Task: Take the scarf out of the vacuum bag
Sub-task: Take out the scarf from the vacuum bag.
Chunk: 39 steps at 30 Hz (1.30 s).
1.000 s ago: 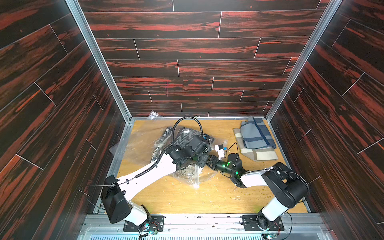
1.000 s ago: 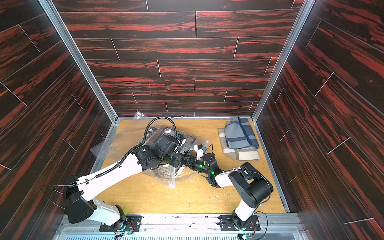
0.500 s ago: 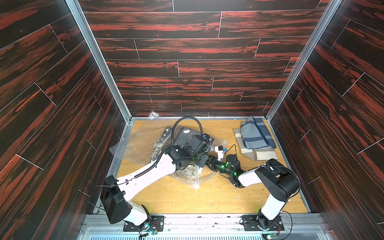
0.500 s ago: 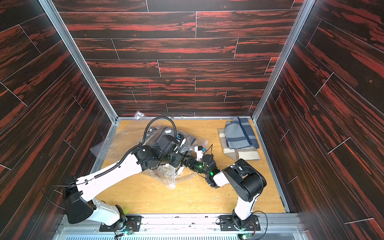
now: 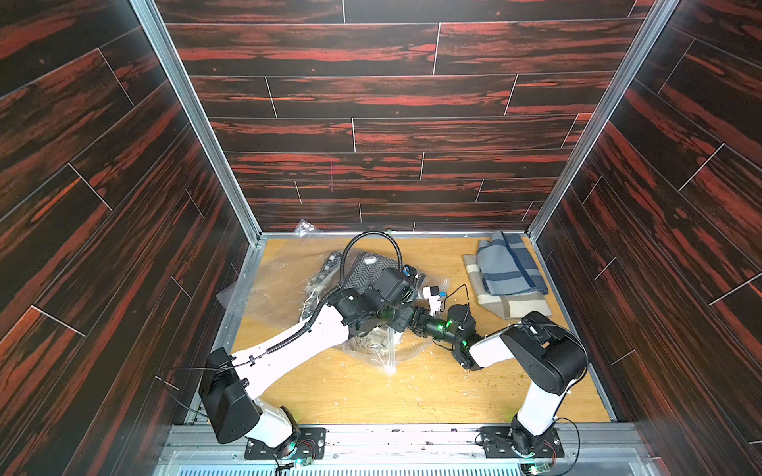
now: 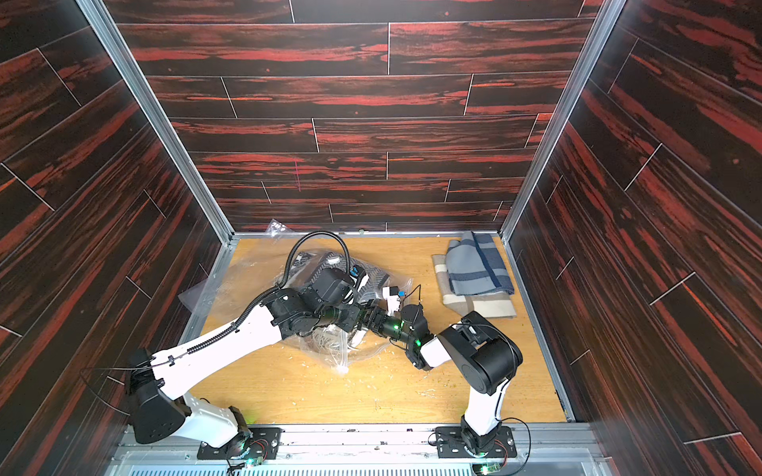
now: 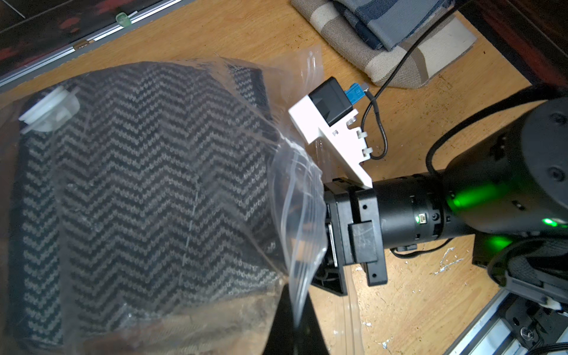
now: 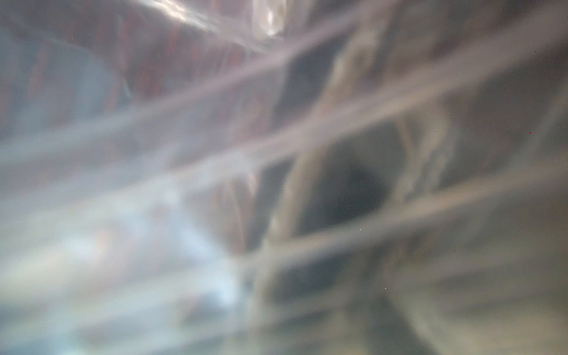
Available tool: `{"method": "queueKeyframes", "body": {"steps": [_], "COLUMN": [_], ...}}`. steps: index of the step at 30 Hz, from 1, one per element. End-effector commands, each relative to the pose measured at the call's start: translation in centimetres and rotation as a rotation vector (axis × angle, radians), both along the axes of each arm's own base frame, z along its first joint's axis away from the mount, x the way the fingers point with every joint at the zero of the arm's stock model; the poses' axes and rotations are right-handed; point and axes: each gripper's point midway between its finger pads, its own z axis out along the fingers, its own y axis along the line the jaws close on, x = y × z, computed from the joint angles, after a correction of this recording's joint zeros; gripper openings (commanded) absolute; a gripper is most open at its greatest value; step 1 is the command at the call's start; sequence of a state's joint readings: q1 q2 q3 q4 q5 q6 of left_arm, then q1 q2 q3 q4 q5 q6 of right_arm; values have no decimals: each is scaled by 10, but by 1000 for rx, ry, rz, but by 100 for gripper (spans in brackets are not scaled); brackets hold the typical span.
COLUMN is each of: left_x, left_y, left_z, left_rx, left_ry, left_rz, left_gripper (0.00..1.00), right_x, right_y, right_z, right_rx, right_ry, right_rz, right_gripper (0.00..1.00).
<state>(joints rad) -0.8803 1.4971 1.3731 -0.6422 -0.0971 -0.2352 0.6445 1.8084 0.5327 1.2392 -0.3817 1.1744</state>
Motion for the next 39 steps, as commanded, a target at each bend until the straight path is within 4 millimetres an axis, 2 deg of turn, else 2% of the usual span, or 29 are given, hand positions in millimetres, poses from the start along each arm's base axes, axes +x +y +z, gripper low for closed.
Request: {"method": "queueKeyframes", "body": {"steps": [1,11,22,29,39], "left_x": [-5,-4,-4,-4,-5], "left_y": [1,2,3,3,5], "left_z": [12,13,14,12,13], "left_rx": [-21,-20,-21,-20,-21], "left_ry": [-19,-25,-29,-26,-33], "left_rz": [-12,-10,-7,-7,-4], "left_gripper": [0,0,0,0,0], "right_x": [-7,-21,-38,-50,-55], "right_y": [5,15,31,30,32], "right_z": [20,23,25,31,43], "right_rx": [42,-50,-74,-79,-67], "right_ry": [-43,-11,32,36,34], "right_rz": [33,59,112,122,137], "right_gripper": [63,62,62,63,66]}}
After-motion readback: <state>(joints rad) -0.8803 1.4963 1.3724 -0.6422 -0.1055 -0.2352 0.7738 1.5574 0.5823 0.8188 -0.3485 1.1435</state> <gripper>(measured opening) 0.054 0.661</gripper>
